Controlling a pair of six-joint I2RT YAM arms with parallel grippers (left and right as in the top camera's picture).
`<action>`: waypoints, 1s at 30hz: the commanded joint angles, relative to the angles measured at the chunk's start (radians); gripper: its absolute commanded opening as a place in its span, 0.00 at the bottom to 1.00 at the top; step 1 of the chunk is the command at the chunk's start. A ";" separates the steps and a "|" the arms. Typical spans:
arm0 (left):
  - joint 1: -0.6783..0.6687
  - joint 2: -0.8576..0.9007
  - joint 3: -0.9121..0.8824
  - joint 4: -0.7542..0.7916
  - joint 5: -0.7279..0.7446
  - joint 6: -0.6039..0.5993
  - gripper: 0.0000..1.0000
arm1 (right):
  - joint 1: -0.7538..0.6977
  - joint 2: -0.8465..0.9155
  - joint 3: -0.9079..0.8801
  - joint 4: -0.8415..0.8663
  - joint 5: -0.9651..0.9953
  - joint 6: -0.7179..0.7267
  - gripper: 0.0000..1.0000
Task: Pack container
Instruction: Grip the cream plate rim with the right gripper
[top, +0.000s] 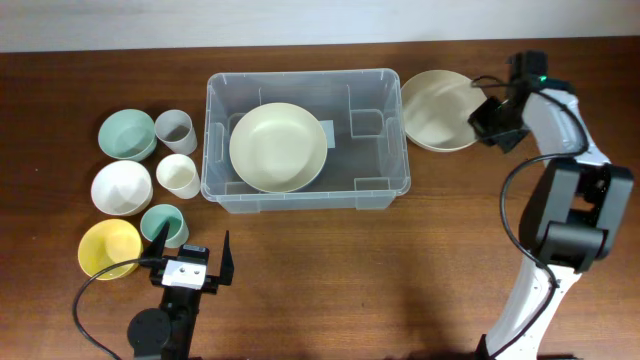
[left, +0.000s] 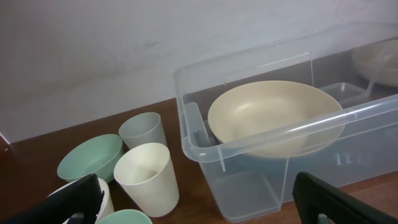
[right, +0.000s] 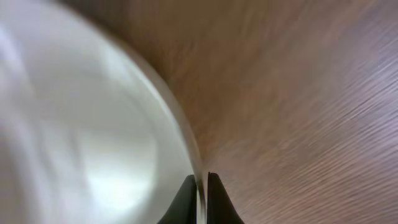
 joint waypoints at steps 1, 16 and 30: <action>0.006 -0.006 -0.005 -0.001 -0.004 0.008 1.00 | -0.067 -0.086 0.119 -0.045 -0.006 -0.008 0.04; 0.006 -0.006 -0.005 -0.001 -0.004 0.008 1.00 | -0.071 -0.155 0.244 -0.223 -0.120 -0.158 0.07; 0.006 -0.006 -0.005 -0.001 -0.004 0.008 1.00 | 0.039 -0.077 0.071 -0.128 -0.026 -0.156 0.47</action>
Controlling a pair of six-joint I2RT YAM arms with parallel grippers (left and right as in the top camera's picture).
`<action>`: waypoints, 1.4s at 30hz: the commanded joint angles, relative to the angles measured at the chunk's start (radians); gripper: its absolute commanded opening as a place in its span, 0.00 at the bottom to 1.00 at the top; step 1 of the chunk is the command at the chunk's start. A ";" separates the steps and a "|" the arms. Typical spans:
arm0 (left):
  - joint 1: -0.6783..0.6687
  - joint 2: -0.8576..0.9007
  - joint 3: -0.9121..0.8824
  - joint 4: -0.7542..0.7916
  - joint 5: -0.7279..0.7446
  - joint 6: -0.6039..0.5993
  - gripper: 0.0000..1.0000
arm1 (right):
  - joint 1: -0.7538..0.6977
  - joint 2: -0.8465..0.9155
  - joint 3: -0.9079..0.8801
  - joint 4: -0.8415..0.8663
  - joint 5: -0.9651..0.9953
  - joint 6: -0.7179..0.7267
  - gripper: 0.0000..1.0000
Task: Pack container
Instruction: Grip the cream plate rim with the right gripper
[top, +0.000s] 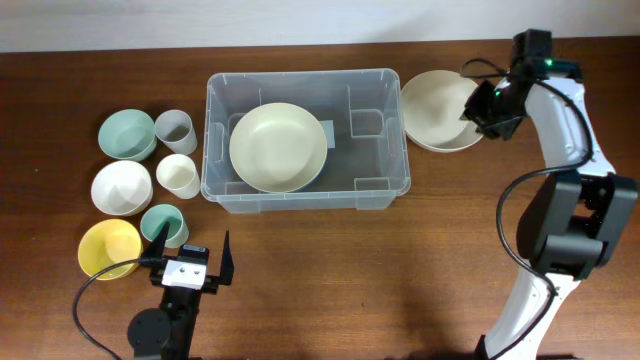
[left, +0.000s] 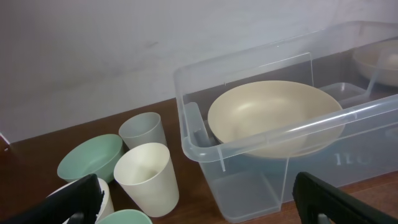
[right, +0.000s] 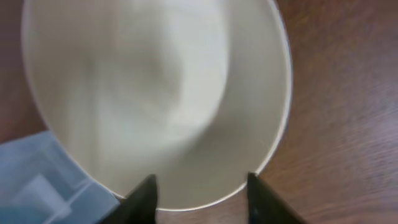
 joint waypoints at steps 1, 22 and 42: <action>0.006 -0.006 -0.005 -0.001 -0.004 0.008 1.00 | -0.010 -0.012 0.000 -0.009 0.087 -0.005 0.53; 0.006 -0.006 -0.005 -0.001 -0.004 0.008 1.00 | -0.002 -0.008 -0.172 0.150 0.128 -0.006 0.61; 0.006 -0.006 -0.005 -0.001 -0.004 0.008 1.00 | -0.002 0.060 -0.180 0.207 0.103 -0.006 0.47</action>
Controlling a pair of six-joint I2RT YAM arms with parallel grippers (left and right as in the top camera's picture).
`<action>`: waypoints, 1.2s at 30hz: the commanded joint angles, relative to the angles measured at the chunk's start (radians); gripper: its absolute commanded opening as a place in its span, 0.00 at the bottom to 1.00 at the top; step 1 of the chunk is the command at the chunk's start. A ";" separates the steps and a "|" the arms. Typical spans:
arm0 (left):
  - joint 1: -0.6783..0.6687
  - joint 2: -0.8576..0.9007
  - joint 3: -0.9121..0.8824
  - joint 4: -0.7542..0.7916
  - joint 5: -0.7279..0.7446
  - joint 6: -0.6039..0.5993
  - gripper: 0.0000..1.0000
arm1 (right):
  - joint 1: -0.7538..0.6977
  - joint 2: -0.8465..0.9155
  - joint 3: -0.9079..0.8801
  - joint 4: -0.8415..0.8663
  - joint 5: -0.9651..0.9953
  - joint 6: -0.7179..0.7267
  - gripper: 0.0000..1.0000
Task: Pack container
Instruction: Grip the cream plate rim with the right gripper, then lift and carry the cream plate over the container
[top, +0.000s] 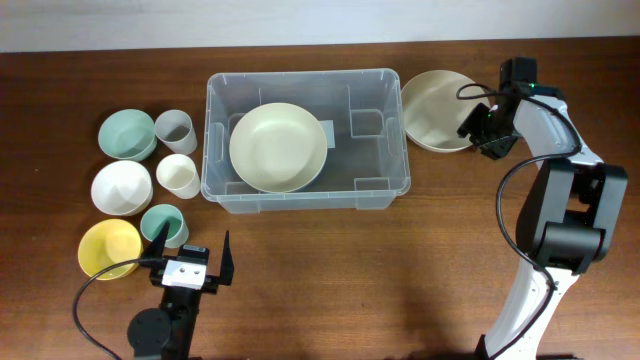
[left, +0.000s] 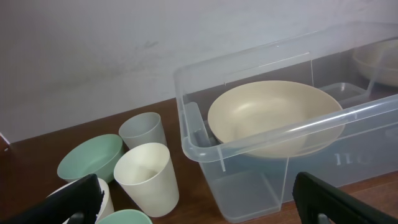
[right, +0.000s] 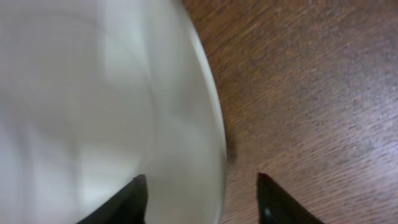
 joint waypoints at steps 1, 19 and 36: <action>0.006 -0.006 -0.006 -0.001 -0.004 0.008 1.00 | 0.005 0.018 -0.006 0.008 -0.003 -0.005 0.44; 0.006 -0.006 -0.006 -0.001 -0.004 0.008 1.00 | -0.038 0.045 -0.006 0.030 -0.030 0.000 0.04; 0.006 -0.006 -0.006 -0.001 -0.004 0.008 1.00 | -0.386 0.002 0.007 0.087 -0.788 -0.009 0.04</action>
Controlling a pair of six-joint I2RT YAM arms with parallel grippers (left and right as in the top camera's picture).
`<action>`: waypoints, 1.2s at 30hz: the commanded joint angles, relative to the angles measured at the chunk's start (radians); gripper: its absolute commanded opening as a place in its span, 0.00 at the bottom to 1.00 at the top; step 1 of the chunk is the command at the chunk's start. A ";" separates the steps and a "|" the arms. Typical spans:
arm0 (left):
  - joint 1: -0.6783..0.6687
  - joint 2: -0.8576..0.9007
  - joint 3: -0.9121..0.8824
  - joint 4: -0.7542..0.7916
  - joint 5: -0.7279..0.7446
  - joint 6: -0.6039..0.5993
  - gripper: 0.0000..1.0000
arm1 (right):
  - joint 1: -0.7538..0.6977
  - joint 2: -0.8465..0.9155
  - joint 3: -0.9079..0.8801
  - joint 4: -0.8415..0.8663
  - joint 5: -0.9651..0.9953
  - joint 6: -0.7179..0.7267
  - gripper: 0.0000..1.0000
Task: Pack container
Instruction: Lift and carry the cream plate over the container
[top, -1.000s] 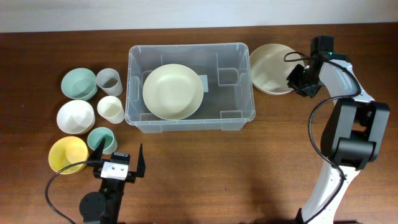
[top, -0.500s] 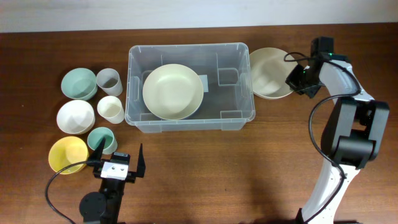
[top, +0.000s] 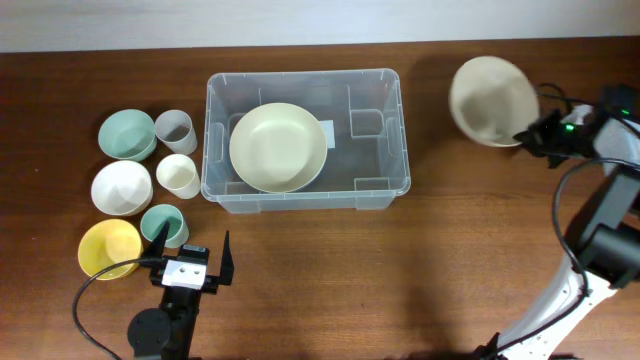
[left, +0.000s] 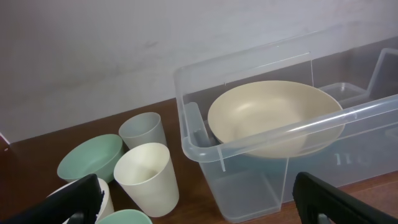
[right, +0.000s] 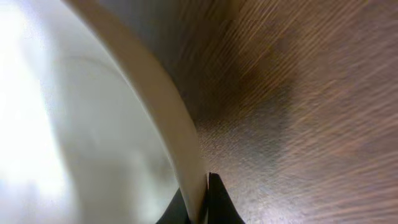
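Observation:
A clear plastic container (top: 305, 190) stands mid-table with a cream plate (top: 277, 147) inside; the left wrist view shows that plate (left: 273, 118) behind the container wall (left: 205, 146). A beige bowl (top: 492, 100) hangs tilted above the table to the right of the container. My right gripper (top: 528, 133) is shut on its rim, and in the right wrist view the bowl (right: 81, 143) fills the left with the gripper (right: 199, 199) pinching its edge. My left gripper (top: 190, 262) rests open near the front edge, its fingers (left: 74, 199) wide apart.
Left of the container stand a green bowl (top: 127, 134), a grey cup (top: 174, 130), a cream cup (top: 178, 175), a white bowl (top: 121, 187), a teal cup (top: 162, 225) and a yellow bowl (top: 108, 248). Bare wood (top: 420, 260) lies in front.
My right gripper was open around the beige bowl's right rim on the table. Now it is shut on the rim and the bowl is lifted, tilted, farther right. Left arm unmoved.
My right gripper was first shut at the beige bowl's right edge beside the container. Then it stood open over the bowl, then open at the rim again. Now it holds the bowl off the table. The left gripper stayed open throughout.

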 joint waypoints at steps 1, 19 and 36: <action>0.006 -0.006 -0.005 -0.001 -0.004 0.008 1.00 | -0.032 -0.050 0.010 0.010 -0.290 -0.019 0.04; 0.006 -0.006 -0.005 -0.001 -0.004 0.008 1.00 | 0.384 -0.531 0.012 -0.047 -0.132 -0.033 0.04; 0.006 -0.006 -0.005 -0.001 -0.004 0.008 1.00 | 0.953 -0.320 0.011 0.039 0.294 0.027 0.04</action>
